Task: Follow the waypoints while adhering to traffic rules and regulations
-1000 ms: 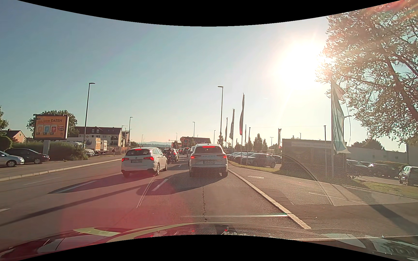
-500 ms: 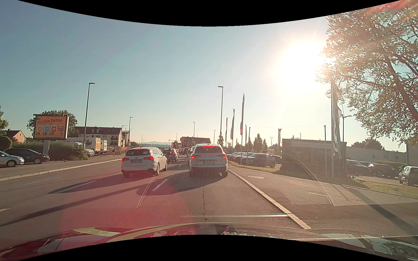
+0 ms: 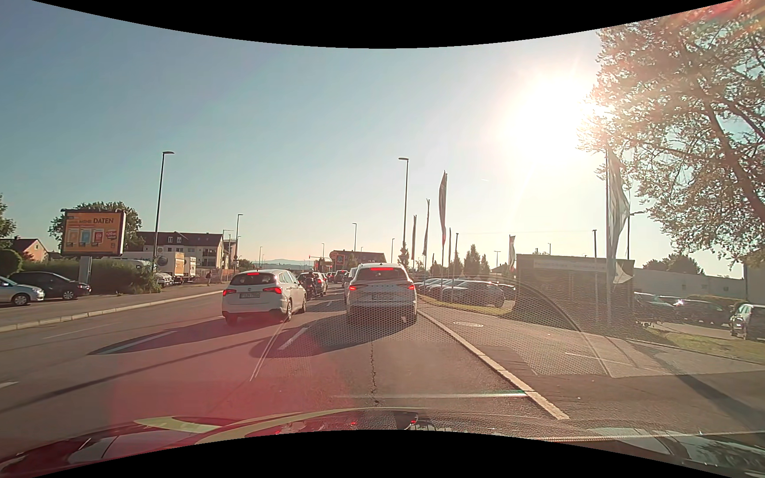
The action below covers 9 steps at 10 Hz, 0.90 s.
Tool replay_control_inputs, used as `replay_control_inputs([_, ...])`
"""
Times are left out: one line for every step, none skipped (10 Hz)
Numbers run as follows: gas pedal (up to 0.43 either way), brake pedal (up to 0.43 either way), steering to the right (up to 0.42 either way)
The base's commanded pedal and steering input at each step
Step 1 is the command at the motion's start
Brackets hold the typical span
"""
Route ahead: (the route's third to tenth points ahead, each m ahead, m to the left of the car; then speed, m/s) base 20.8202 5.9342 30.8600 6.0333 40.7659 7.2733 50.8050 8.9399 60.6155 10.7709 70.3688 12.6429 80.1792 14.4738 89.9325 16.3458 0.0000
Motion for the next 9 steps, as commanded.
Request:
replay_control_inputs([0.000,0.250,-0.016])
replay_control_inputs([0.000,0.250,-0.016])
replay_control_inputs([0.000,0.250,-0.016])
replay_control_inputs([0.000,0.250,-0.016])
replay_control_inputs([0.000,0.256,-0.016])
replay_control_inputs([0.000,0.250,-0.015])
replay_control_inputs([0.000,0.250,-0.015])
replay_control_inputs([0.000,0.250,-0.015])
replay_control_inputs([0.000,0.250,-0.015])
